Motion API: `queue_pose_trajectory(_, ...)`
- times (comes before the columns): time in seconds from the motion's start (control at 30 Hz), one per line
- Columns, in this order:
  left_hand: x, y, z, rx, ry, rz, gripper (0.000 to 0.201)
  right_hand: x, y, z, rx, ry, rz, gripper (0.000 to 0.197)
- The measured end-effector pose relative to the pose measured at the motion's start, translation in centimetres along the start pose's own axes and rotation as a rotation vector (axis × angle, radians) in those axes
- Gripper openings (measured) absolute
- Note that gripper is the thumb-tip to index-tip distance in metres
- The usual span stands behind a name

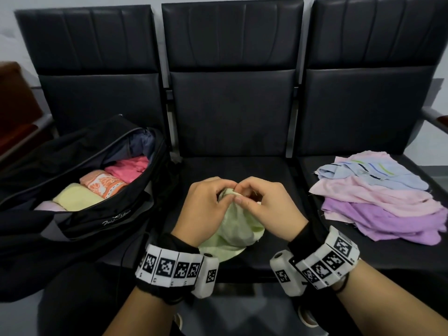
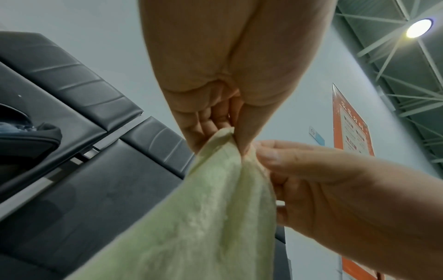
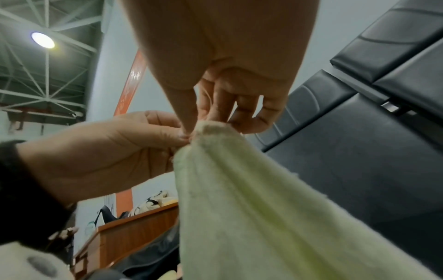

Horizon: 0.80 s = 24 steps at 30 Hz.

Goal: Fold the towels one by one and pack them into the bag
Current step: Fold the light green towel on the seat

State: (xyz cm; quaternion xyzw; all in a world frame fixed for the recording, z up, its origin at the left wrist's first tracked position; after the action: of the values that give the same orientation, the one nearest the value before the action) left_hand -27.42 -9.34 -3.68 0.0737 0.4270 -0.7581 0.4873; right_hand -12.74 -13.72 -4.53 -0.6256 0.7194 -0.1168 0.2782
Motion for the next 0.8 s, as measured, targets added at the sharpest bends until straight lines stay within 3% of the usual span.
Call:
queue_pose_trajectory(0.23,0.1,-2.0,-0.4,0.01,0.019,0.259,0.023,0.9,1.6,8.4,0.502,0.189,-0.289,0.023)
queue_pose_trajectory(0.43,0.0,-5.7,-1.7,0.011,-0.034,0.48,0.027,2.0,1.2,12.6,0.851,0.189,-0.411,0.026)
queue_pose_trajectory(0.63,0.1,-8.3,-3.5,-0.012,-0.124,0.566,0.027,1.7,-0.8,12.6,0.94,0.067,-0.296,0.028)
queue_pose_trajectory(0.8,0.6,-9.7,-5.1,-0.006,-0.229,0.613,0.022,0.7,-3.9,9.9,0.778,-0.083,-0.031,0.015)
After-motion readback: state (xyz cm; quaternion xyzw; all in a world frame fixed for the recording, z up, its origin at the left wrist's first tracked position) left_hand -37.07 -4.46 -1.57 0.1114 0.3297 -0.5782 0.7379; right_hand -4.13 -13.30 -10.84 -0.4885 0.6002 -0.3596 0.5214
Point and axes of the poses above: each hand's wrist, its own x-axis away from the middle knuckle, its own y-axis out of the palm, z = x × y, the point moved 5 cm from there along -x, towards the middle knuckle, and after that the axes turned 7 degrees about y, right-handed, at the moved point
